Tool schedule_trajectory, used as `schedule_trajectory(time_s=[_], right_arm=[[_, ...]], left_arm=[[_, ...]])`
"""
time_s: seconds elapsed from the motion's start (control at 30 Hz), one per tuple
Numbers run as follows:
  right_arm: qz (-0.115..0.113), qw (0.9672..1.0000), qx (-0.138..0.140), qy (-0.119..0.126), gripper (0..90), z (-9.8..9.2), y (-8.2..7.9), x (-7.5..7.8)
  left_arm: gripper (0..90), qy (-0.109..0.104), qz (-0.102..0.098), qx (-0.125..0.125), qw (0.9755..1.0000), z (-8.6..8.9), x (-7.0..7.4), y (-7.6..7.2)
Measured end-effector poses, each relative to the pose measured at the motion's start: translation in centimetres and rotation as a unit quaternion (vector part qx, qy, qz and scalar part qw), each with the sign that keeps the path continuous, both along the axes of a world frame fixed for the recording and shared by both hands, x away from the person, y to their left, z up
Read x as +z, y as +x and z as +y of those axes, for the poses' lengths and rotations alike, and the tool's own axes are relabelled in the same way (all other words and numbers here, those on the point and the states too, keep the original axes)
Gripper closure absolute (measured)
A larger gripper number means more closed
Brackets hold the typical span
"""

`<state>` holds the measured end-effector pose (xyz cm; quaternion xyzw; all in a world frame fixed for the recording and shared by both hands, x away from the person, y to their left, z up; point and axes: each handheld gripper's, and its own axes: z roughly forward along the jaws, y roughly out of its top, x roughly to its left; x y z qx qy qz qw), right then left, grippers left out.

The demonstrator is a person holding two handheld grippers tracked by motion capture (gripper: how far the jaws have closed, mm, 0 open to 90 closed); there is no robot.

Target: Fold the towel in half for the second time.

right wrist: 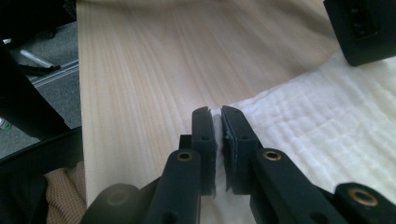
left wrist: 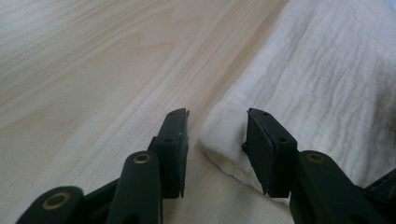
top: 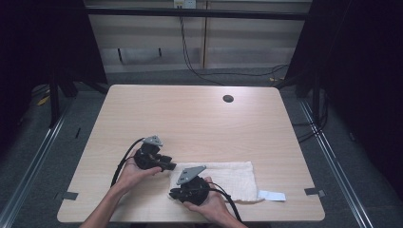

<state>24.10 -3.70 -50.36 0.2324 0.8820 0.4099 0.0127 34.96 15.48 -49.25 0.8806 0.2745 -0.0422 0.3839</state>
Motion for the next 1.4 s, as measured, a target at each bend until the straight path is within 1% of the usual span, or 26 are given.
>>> schedule_trajectory(time_s=[0.1, 0.13, 0.17, 0.23, 0.33, 0.4, 0.43, 0.47, 0.53, 0.57, 0.63, 0.67, 0.7, 0.77, 0.8, 0.87, 0.9, 0.97, 1.03, 1.07, 1.13, 1.17, 1.23, 1.3, 1.37, 1.4], right_arm=[[0.007, 1.0000, 0.001, -0.001, 84.9, 0.0, 0.1, 0.0], [0.011, 0.9999, 0.000, -0.001, 84.9, -0.1, 0.2, 0.1], [0.010, 1.0000, 0.002, 0.001, 84.9, -0.1, 0.3, 0.0], [0.012, 0.9999, 0.001, 0.000, 85.0, 0.0, 0.3, 0.1], [0.012, 0.9999, -0.003, -0.001, 85.0, 0.0, 0.2, 0.1], [0.014, 0.9999, -0.006, -0.002, 84.9, 0.1, 0.2, 0.1], [0.014, 0.9999, -0.007, -0.007, 84.9, 0.1, 0.1, 0.2], [0.015, 0.9998, -0.008, -0.007, 84.9, 0.1, 0.1, 0.2], [0.023, 0.9996, -0.016, -0.002, 85.0, 0.1, 0.2, 0.2], [0.024, 0.9996, -0.017, -0.001, 85.1, 0.1, 0.2, 0.2], [0.030, 0.9994, -0.016, -0.007, 85.5, 0.2, 0.3, 0.3], [0.034, 0.9992, -0.019, -0.006, 85.5, 0.2, 0.3, 0.3], [0.031, 0.9993, -0.018, -0.003, 85.6, 0.1, 0.4, 0.3], [0.030, 0.9994, -0.017, -0.002, 85.7, 0.1, 0.4, 0.3], [0.036, 0.9991, -0.021, -0.002, 85.7, 0.1, 0.4, 0.4], [0.036, 0.9991, -0.024, 0.001, 85.7, 0.0, 0.4, 0.5], [0.036, 0.9991, -0.024, 0.001, 85.7, -0.2, 0.5, 0.5], [0.033, 0.9990, -0.028, 0.004, 85.7, -0.3, 0.5, 0.7], [0.035, 0.9989, -0.028, 0.014, 85.7, -0.5, 0.6, 1.2], [0.035, 0.9988, -0.028, 0.020, 85.7, -0.6, 0.7, 1.5], [0.038, 0.9984, -0.029, 0.031, 85.7, -0.7, 0.8, 1.7], [0.036, 0.9983, -0.030, 0.035, 85.7, -0.7, 0.9, 1.9], [0.034, 0.9980, -0.035, 0.041, 85.7, -0.9, 0.8, 2.1], [0.035, 0.9975, -0.041, 0.046, 85.7, -1.0, 0.7, 2.3], [0.034, 0.9973, -0.042, 0.050, 85.7, -1.1, 0.6, 2.6], [0.035, 0.9968, -0.044, 0.056, 85.7, -1.1, 0.6, 2.8]], left_arm=[[61.5, 0.006, -0.003, 0.000, 1.0000, -0.2, -0.1, -0.1], [62.3, 0.015, -0.011, -0.001, 0.9998, -0.2, -0.2, -0.1], [62.6, 0.008, -0.007, -0.001, 0.9999, -0.2, -0.3, -0.1], [62.9, 0.012, -0.005, -0.001, 0.9999, -0.2, -0.3, -0.2], [64.5, 0.007, -0.004, -0.003, 1.0000, -0.2, -0.4, -0.3], [71.2, 0.012, -0.006, -0.006, 0.9999, -0.4, -0.4, -0.4], [73.9, 0.009, -0.003, -0.011, 0.9999, -0.5, -0.4, -0.4], [77.2, 0.015, -0.008, -0.012, 0.9998, -0.6, -0.4, -0.5], [83.5, 0.008, -0.001, -0.016, 0.9998, -0.7, -0.5, -0.5], [84.4, 0.011, -0.002, -0.013, 0.9999, -0.7, -0.5, -0.5], [85.5, 0.001, 0.003, -0.009, 1.0000, -0.6, -0.6, -0.4], [85.7, 0.000, 0.005, -0.007, 1.0000, -0.5, -0.5, -0.4], [85.8, -0.009, 0.008, -0.008, 0.9999, -0.5, -0.5, -0.4], [85.9, -0.014, 0.010, 0.000, 0.9998, -0.4, -0.3, -0.3], [85.9, -0.014, 0.010, -0.001, 0.9998, -0.3, -0.1, -0.2], [85.9, -0.033, 0.013, 0.004, 0.9994, -0.1, 0.1, -0.1], [85.9, -0.031, 0.013, 0.007, 0.9994, 0.0, 0.3, 0.0], [85.9, -0.038, 0.015, 0.013, 0.9991, 0.2, 0.6, 0.1], [85.9, -0.043, 0.018, 0.013, 0.9988, 0.3, 0.6, 0.2], [85.9, -0.042, 0.017, 0.016, 0.9988, 0.4, 0.7, 0.3], [85.8, -0.050, 0.015, 0.020, 0.9985, 0.4, 1.0, 0.4], [85.9, -0.060, 0.016, 0.023, 0.9978, 0.4, 1.3, 0.4], [85.9, -0.057, 0.009, 0.023, 0.9981, 0.5, 1.8, 0.4], [85.9, -0.065, 0.007, 0.024, 0.9976, 0.6, 2.0, 0.3], [85.9, -0.058, -0.001, 0.024, 0.9980, 0.7, 2.3, 0.2], [85.9, -0.062, -0.003, 0.026, 0.9977, 0.8, 2.5, 0.2]])
